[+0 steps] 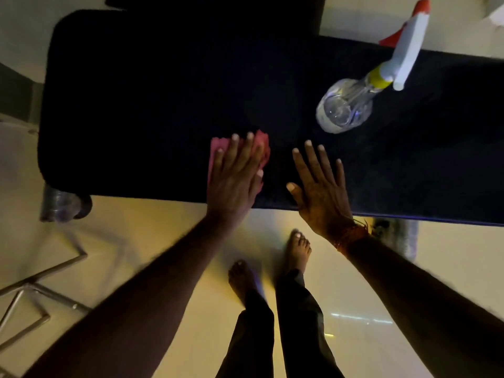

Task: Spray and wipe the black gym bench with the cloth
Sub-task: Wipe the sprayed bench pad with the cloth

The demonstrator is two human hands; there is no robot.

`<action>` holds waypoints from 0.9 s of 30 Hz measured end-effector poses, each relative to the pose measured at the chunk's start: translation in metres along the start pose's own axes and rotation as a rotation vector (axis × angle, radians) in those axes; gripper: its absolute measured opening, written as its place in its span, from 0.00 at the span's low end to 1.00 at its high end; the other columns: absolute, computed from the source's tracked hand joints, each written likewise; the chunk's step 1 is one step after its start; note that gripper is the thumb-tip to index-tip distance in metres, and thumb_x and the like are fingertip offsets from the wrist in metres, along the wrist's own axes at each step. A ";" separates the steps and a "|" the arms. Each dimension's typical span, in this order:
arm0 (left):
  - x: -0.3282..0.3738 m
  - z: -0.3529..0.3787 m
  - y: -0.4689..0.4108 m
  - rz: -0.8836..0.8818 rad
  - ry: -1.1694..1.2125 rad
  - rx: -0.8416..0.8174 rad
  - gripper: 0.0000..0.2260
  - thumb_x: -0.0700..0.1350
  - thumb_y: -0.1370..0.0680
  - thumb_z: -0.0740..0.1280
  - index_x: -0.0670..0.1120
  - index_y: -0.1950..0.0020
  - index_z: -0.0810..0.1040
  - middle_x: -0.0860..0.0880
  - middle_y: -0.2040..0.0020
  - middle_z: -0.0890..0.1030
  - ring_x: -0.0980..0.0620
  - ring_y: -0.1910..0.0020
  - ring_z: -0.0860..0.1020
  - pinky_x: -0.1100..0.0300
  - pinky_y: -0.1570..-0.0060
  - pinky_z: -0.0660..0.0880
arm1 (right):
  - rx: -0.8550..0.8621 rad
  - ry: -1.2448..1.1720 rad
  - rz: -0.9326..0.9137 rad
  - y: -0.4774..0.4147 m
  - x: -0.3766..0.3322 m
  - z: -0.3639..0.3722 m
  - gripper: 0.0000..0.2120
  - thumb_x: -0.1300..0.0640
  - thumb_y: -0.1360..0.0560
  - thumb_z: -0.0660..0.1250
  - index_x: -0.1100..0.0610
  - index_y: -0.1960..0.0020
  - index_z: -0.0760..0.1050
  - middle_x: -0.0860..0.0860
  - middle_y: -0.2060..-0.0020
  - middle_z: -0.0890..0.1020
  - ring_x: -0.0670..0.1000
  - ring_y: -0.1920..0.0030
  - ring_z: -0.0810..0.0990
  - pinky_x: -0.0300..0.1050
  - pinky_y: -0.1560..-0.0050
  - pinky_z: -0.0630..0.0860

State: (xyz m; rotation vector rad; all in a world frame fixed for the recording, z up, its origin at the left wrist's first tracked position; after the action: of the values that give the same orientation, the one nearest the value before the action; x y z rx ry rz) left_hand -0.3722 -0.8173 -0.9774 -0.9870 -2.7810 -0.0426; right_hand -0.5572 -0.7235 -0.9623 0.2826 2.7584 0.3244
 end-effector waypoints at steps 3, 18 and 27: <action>0.002 0.001 0.013 0.224 0.032 -0.053 0.23 0.51 0.14 0.52 0.48 0.18 0.62 0.48 0.17 0.61 0.44 0.18 0.58 0.39 0.22 0.58 | 0.006 -0.001 0.039 0.004 0.006 0.000 0.33 0.39 0.15 0.45 0.51 0.15 0.49 0.53 0.15 0.47 0.56 0.15 0.44 0.66 0.18 0.47; 0.008 -0.006 -0.094 0.157 -0.108 -0.180 0.33 0.57 0.18 0.58 0.49 0.16 0.53 0.45 0.16 0.54 0.42 0.17 0.52 0.40 0.20 0.50 | 0.019 -0.026 0.118 0.001 0.030 -0.003 0.33 0.38 0.15 0.44 0.51 0.15 0.45 0.52 0.15 0.44 0.55 0.15 0.42 0.62 0.17 0.40; 0.031 -0.006 -0.086 0.350 -0.123 -0.203 0.29 0.55 0.16 0.53 0.49 0.16 0.55 0.47 0.16 0.55 0.43 0.17 0.53 0.38 0.21 0.55 | -0.032 -0.024 0.111 0.009 0.045 -0.007 0.34 0.36 0.16 0.39 0.50 0.15 0.42 0.52 0.16 0.42 0.55 0.16 0.39 0.64 0.17 0.43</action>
State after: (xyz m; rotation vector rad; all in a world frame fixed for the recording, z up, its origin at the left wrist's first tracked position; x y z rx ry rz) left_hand -0.4486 -0.8657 -0.9622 -1.5625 -2.7055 -0.2254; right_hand -0.6001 -0.7060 -0.9676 0.4293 2.7169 0.3904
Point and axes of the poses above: each hand's wrist, its own y-axis away from the middle knuckle, its own z-axis out of the palm, x = y × z, the point moved 2 cm from there along -y, towards the middle knuckle
